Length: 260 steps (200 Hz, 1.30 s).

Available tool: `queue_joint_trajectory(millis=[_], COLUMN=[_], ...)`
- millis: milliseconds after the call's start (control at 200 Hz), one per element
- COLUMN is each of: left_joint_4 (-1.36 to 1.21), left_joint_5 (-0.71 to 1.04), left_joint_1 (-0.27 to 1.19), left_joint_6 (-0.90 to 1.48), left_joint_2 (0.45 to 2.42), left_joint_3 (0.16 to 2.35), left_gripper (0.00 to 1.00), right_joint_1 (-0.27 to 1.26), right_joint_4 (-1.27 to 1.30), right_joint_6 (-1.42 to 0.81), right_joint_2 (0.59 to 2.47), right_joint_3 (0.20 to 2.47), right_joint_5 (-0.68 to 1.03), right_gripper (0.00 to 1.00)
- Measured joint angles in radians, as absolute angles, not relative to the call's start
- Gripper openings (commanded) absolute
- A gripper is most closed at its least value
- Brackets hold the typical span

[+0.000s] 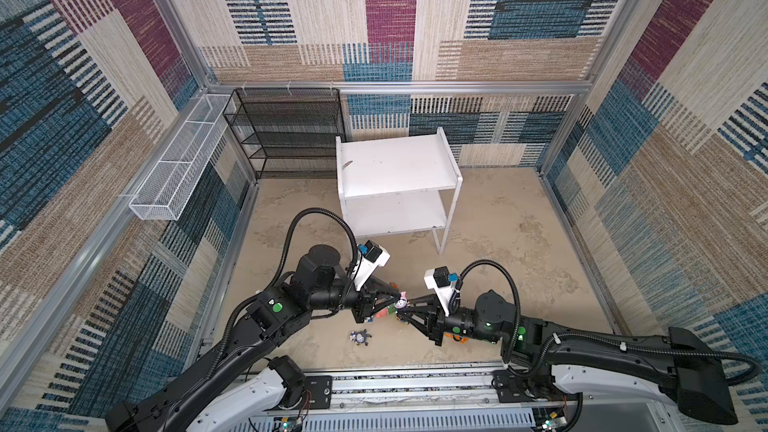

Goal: Place and organize the plastic toys onto the shelf

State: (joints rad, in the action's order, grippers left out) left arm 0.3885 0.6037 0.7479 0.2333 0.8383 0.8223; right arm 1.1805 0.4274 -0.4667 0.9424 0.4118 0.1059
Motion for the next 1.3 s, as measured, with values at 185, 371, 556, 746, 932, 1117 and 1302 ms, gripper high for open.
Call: queue_joint_trajectory(millis=[185, 371, 556, 746, 932, 1117, 1302], left_joint_4=[0.376, 0.371, 0.371, 0.382, 0.412, 0.428, 0.447], left_joint_5=[0.612, 0.628, 0.635, 0.635, 0.654, 0.686, 0.714], left_joint_1=[0.754, 0.757, 0.764, 0.764, 0.764, 0.766, 0.766], left_joint_6=[0.233, 0.229, 0.229, 0.224, 0.189, 0.149, 0.101], left_joint_2=[0.842, 0.848, 0.85, 0.85, 0.842, 0.819, 0.804], left_joint_3=[0.823, 0.828, 0.832, 0.842, 0.859, 0.866, 0.873], left_gripper=[0.07, 0.0, 0.0, 0.0, 0.0, 0.0, 0.0], right_joint_1=[1.18, 1.18, 1.18, 1.18, 1.18, 1.176, 1.138], right_joint_4=[0.427, 0.406, 0.368, 0.35, 0.263, 0.161, 0.064], right_joint_6=[-0.466, -0.44, -0.413, -0.373, -0.305, -0.239, -0.208], right_joint_2=[0.943, 0.93, 0.891, 0.87, 0.848, 0.833, 0.841], right_joint_3=[0.41, 0.412, 0.412, 0.414, 0.456, 0.503, 0.533], right_joint_5=[0.117, 0.138, 0.138, 0.163, 0.203, 0.231, 0.26], right_gripper=[0.2, 0.2, 0.3, 0.53, 0.7, 0.81, 0.84])
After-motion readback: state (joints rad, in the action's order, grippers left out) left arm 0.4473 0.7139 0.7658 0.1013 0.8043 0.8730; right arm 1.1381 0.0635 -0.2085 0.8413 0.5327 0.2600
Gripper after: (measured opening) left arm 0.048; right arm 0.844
